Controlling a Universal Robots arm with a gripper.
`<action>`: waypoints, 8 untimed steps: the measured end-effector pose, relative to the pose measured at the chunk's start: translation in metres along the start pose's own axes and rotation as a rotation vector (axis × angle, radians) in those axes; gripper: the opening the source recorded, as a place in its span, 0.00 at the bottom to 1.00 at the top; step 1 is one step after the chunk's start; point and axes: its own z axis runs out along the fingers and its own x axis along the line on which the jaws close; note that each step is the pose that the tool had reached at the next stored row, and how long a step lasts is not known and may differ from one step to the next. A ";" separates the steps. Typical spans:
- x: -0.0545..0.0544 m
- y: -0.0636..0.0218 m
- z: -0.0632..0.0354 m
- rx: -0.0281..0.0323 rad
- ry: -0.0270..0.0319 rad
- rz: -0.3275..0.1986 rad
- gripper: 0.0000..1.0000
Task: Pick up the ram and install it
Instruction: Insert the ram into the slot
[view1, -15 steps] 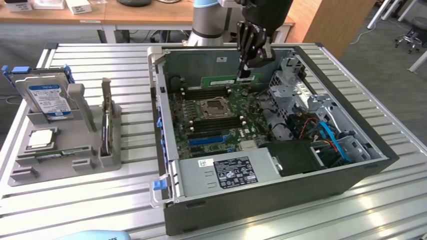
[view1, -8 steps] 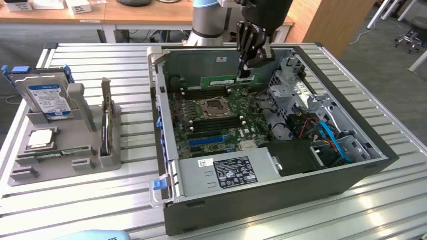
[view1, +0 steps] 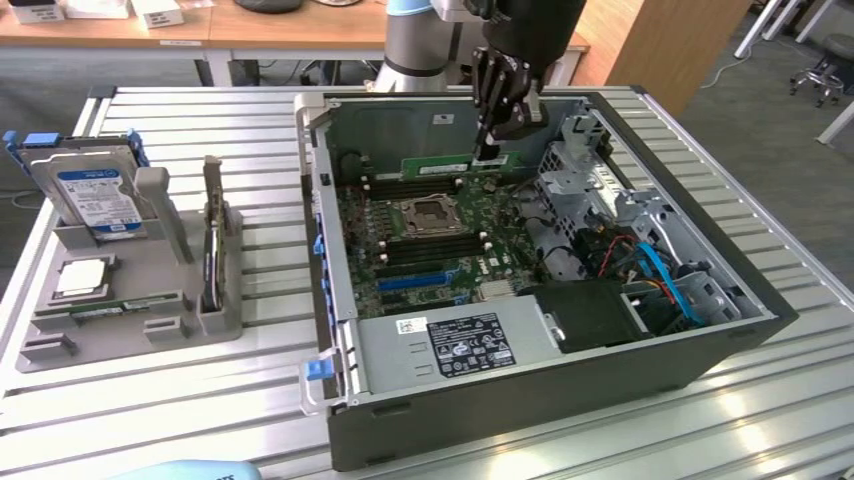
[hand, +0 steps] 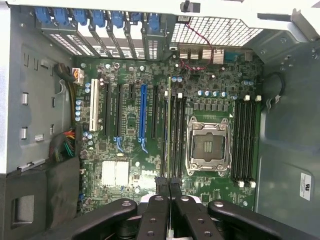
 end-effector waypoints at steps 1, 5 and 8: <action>0.000 0.0000 0.0008 -0.0006 0.0000 0.001 0.12; 0.000 -0.0002 0.0041 -0.0030 -0.0001 0.003 0.12; 0.000 -0.0003 0.0061 -0.0044 -0.0002 0.005 0.12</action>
